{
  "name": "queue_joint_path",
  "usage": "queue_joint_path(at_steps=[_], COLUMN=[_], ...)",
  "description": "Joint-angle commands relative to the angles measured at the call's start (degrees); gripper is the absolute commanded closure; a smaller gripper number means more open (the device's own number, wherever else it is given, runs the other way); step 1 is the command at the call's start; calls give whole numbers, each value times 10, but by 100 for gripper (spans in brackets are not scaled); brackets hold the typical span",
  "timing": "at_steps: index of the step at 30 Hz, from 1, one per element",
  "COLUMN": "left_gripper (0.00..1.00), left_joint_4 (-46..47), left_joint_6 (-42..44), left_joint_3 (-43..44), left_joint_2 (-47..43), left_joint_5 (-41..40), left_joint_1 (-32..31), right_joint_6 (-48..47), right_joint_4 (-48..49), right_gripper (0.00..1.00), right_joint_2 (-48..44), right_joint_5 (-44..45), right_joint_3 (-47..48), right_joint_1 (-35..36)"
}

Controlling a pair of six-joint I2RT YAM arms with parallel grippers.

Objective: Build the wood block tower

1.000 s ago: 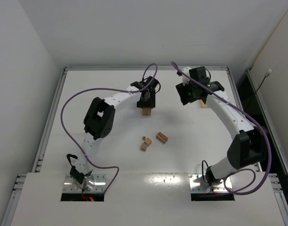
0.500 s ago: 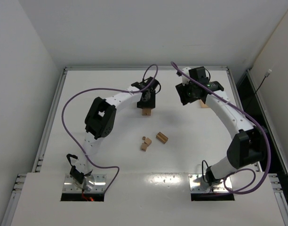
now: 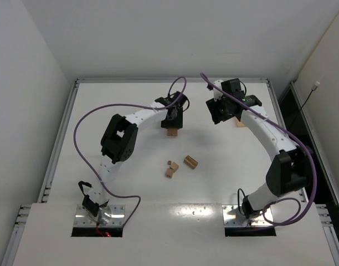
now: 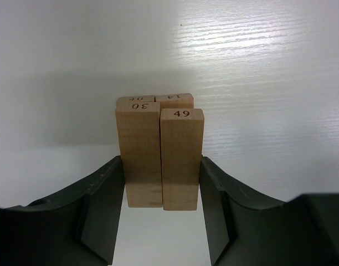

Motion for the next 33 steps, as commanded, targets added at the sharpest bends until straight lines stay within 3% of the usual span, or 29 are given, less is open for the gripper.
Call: queue_joint_path(at_steps=[1,7,19,23,33], left_gripper=[72,45,16,0,0], left_joint_4=[10,10,17,22,33], left_joint_6=[-1,-1,10,36,70], left_joint_3=[3,3,8,14,57], left_joint_2=[9,14,15,0,-125], left_joint_5=[-5,-5,0,7,-20], left_joint_1=[-6,-6,-6,-6,-6], right_joint_6=[9,9,9,9,-8], right_joint_4=[13,13,13,13,25], right_gripper=[49,49,49,49,49], right_joint_2=[4,9,4,4,-30], right_joint_5=[-9,-9,-9,-9,19], right_joint_3=[26,31,26,26,4], right_joint_1=[-2,-2,-2,-2,-2])
